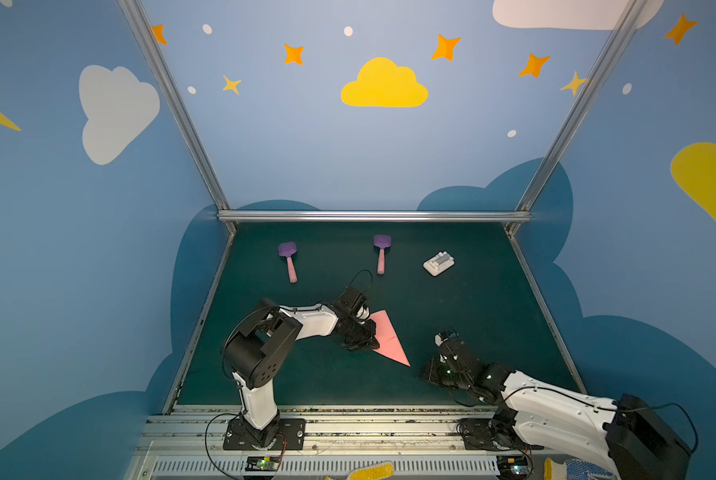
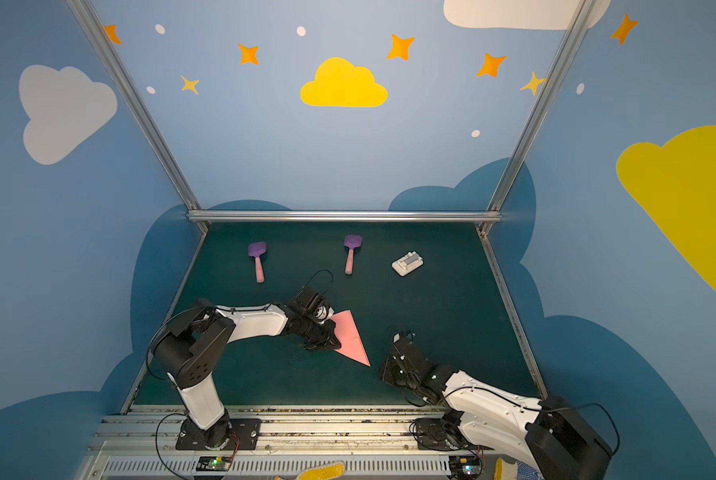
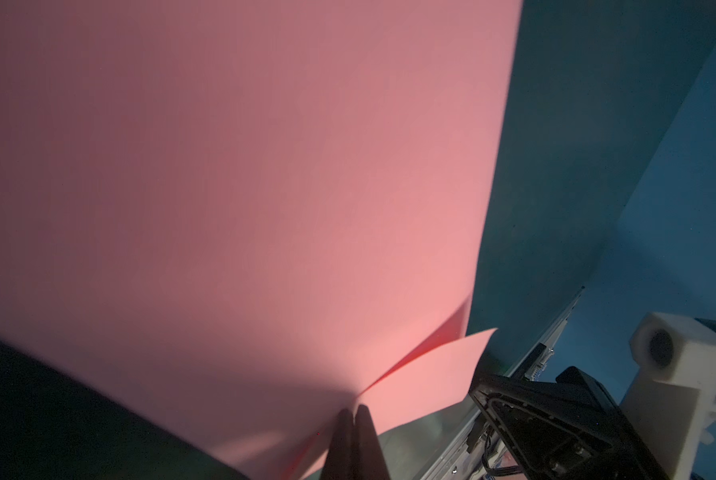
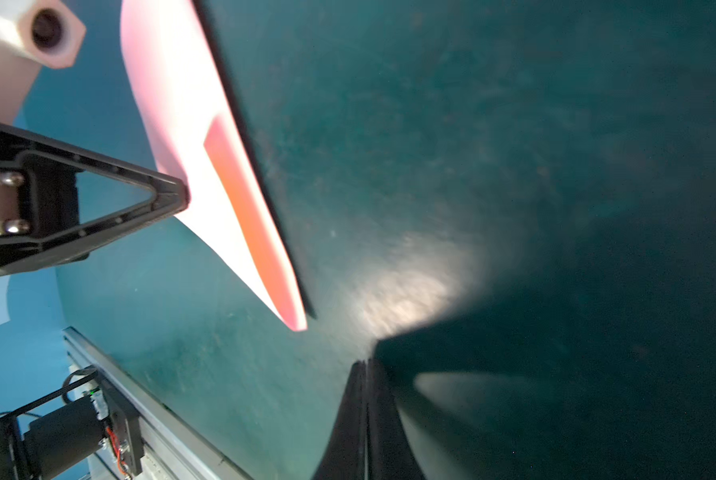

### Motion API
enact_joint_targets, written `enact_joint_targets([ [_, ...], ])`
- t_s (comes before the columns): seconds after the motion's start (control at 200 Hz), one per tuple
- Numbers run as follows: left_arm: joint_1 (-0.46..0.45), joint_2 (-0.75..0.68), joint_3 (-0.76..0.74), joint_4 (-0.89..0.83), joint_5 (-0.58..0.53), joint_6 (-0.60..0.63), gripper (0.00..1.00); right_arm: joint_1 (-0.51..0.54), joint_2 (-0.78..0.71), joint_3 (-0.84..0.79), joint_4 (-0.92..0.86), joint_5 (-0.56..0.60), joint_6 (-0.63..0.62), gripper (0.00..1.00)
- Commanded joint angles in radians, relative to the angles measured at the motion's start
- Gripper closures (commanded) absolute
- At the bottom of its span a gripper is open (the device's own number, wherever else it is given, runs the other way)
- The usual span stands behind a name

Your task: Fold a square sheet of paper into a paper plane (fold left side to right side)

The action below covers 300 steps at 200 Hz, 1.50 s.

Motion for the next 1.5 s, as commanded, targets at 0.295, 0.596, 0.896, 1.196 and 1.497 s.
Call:
enact_joint_targets([
  [0.295,-0.016,0.067,-0.034,-0.055,-0.08,0.008,0.96,0.007,0.312,0.28,0.071,-0.171,-0.104,1.0],
  [0.596,-0.016,0.07,-0.034,-0.048,-0.074,0.008,0.96,0.026,0.516,0.379,0.146,-0.189,-0.102,1.0],
  [0.896,-0.017,0.068,-0.042,-0.04,-0.074,0.005,0.96,0.023,0.56,0.318,0.192,-0.165,-0.078,1.0],
  [1.196,-0.017,0.068,-0.048,-0.037,-0.075,0.004,0.96,0.013,0.499,0.205,0.2,-0.14,-0.052,1.0],
  [1.497,-0.017,0.065,-0.048,-0.044,-0.08,0.005,0.96,-0.028,0.327,0.047,0.147,-0.084,-0.006,1.0],
])
